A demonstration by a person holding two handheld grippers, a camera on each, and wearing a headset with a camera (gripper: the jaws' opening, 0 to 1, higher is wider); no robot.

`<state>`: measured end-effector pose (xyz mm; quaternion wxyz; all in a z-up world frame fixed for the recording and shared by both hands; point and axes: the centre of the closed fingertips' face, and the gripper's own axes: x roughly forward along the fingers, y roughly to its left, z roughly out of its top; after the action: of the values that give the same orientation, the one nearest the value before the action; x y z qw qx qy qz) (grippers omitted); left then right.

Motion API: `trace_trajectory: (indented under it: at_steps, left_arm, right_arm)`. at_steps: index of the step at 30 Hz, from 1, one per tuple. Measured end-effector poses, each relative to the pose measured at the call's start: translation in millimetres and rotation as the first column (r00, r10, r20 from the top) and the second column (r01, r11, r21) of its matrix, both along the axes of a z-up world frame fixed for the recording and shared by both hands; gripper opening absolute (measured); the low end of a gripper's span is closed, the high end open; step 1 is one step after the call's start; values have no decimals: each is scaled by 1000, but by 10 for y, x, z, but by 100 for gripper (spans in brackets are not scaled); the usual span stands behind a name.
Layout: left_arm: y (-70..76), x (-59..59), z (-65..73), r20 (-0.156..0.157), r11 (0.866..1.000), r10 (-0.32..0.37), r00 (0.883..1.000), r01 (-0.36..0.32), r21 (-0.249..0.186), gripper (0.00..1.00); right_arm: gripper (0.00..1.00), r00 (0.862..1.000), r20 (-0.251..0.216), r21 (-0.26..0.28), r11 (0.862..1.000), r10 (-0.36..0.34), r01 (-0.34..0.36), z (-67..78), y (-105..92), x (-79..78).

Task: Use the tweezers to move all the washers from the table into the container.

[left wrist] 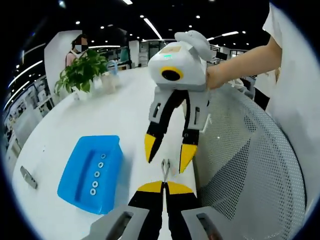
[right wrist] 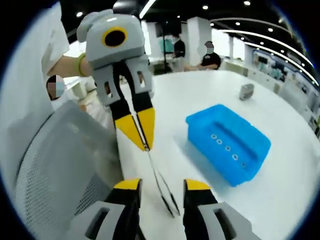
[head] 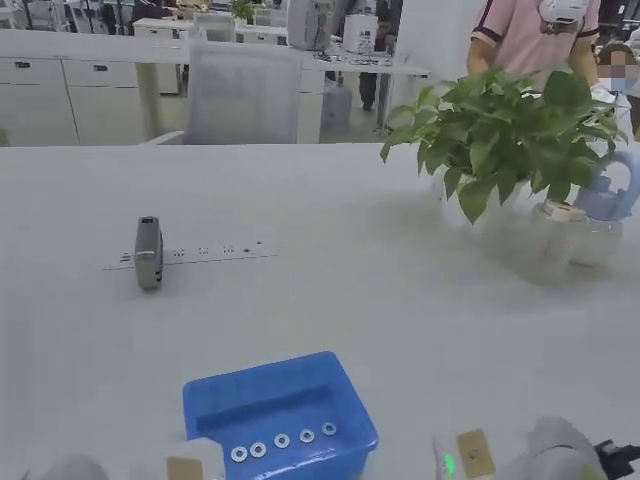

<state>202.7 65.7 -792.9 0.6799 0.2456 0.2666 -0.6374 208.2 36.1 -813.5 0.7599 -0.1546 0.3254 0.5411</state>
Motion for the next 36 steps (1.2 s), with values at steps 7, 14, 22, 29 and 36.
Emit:
trace_trajectory:
  at_steps: [7,14,22,29,36]
  left_arm:
    - [96,-8,-191,-16,998,15,1000,-14,58,0]
    - [168,-18,-396,-33,990,40,999,-35,138,0]
    - [191,-20,-549,-40,976,52,998,-42,214,0]
    - [206,-26,-626,-40,960,56,998,-42,276,0]
    - [220,-13,-680,-43,945,62,997,-45,324,0]
  right_arm:
    - [49,977,112,68,982,-181,175,323,-444,26]
    - [57,932,207,124,953,-299,278,608,-864,34]
    - [63,889,283,170,931,-361,323,724,-1062,153]
    - [63,870,345,144,936,-353,322,683,-1194,239]
    - [61,844,330,219,904,-423,367,740,-1329,337]
